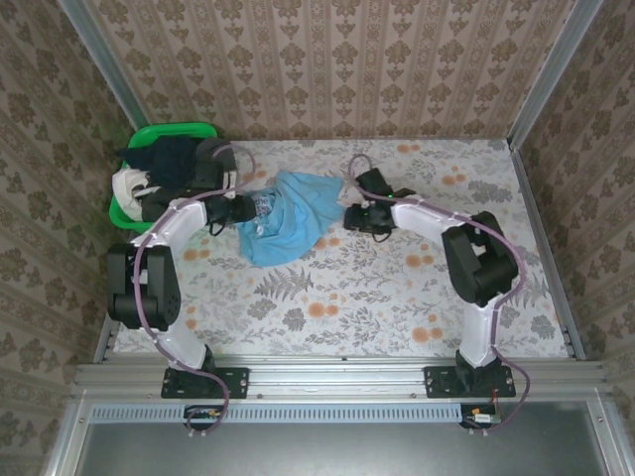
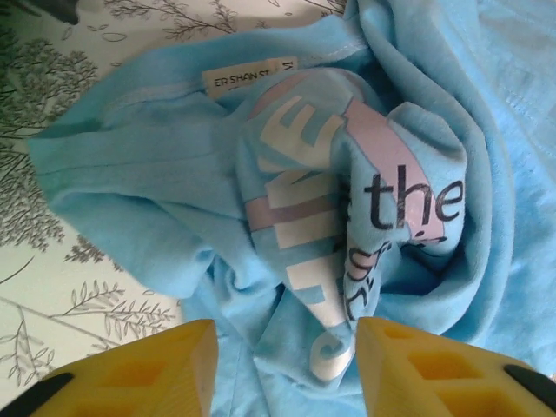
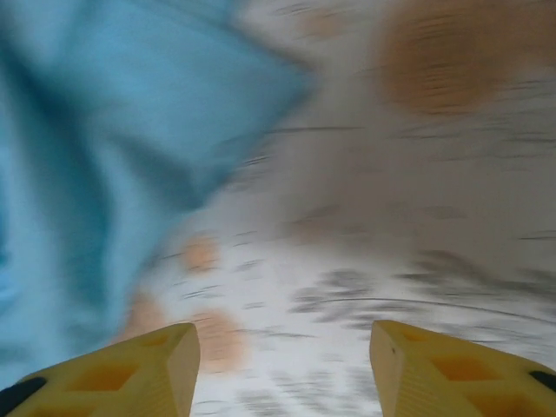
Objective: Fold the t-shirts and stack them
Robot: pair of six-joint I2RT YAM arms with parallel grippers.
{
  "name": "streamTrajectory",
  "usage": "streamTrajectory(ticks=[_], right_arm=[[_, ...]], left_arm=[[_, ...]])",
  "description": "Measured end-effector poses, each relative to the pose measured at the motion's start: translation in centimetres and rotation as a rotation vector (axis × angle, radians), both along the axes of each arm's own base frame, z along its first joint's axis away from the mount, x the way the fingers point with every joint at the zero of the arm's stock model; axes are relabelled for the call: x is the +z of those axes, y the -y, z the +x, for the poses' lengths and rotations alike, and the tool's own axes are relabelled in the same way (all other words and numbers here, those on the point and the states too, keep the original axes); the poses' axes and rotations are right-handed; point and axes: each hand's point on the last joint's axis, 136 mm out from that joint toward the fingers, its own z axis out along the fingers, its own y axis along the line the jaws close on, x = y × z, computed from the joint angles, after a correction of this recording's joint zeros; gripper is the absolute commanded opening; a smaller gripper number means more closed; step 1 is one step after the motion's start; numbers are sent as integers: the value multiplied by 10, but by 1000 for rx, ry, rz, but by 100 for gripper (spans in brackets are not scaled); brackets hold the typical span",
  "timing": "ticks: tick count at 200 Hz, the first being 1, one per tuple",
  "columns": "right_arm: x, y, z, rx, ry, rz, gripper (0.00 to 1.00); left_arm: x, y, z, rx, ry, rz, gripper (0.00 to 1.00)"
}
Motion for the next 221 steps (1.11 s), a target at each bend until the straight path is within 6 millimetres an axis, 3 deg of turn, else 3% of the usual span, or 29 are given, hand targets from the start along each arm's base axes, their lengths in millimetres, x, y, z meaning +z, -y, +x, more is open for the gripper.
streamTrajectory(ticks=[23,39,49,58,69,81,102,117,132,148,163,176,188,198,221], right_arm=[[2,-61,-20,89,14,54,61],[-6,-88,-28,114,4,84,56],[-15,-93,-29,106,-14,96,45],[-25,-91,-27,91,-32,92,24],[-33,-87,-25,74,-47,83,10],[-36,-75,-23,44,-61,58,0],[-23,-49,-19,12,-49,8,0],[6,-17,-19,-12,-22,-18,0],[53,30,-5,-62,49,-19,0],[93,83,19,-134,141,-33,37],[110,131,43,-211,183,-91,46],[106,159,53,-256,178,-149,54],[94,168,46,-264,150,-181,59],[79,165,30,-243,120,-194,60],[43,147,-29,-175,30,-191,60]], left_arm=[[15,-11,-2,25,38,4,58],[18,-16,-1,37,48,5,60],[17,-17,-1,41,44,6,61],[16,-18,-1,42,41,7,63],[16,-18,0,43,42,7,63],[16,-18,0,42,45,5,64],[16,-18,1,40,48,6,65],[15,-17,1,37,48,4,65],[11,-15,-1,28,47,-7,66],[6,-11,-4,11,40,-28,66],[4,-5,-6,-8,42,-50,67],[2,2,-8,-26,42,-61,68],[-1,12,-11,-54,43,-70,70],[-5,24,-16,-86,37,-79,70],[-16,62,-34,-186,11,-101,71]])
